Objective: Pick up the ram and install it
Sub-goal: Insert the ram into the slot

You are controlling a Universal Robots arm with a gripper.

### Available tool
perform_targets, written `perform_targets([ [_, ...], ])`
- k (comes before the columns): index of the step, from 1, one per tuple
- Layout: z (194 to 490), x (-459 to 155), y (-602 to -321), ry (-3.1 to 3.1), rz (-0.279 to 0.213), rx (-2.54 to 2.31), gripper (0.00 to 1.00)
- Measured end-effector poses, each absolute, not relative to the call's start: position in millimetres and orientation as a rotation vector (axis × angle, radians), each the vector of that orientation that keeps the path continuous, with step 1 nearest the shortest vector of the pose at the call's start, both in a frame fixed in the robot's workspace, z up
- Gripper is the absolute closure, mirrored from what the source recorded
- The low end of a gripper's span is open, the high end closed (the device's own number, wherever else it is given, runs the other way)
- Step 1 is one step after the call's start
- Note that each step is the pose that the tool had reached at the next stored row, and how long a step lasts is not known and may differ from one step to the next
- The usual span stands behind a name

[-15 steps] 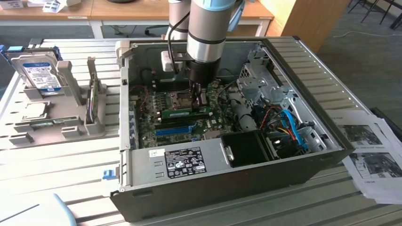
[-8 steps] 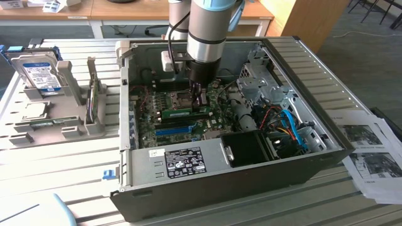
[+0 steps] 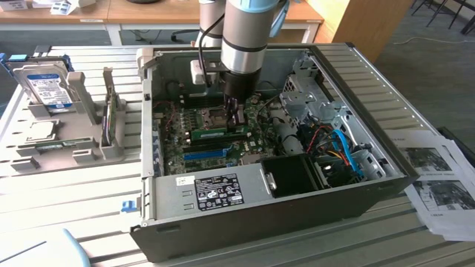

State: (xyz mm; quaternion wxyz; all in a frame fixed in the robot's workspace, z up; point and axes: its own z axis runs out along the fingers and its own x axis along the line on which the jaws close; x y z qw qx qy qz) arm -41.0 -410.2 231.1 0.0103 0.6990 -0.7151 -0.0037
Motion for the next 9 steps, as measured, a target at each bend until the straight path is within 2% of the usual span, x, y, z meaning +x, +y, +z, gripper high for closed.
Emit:
perform_targets([
  [9, 232.2, -41.0, -410.7, -2.233, -0.013, 2.182, 0.89],
])
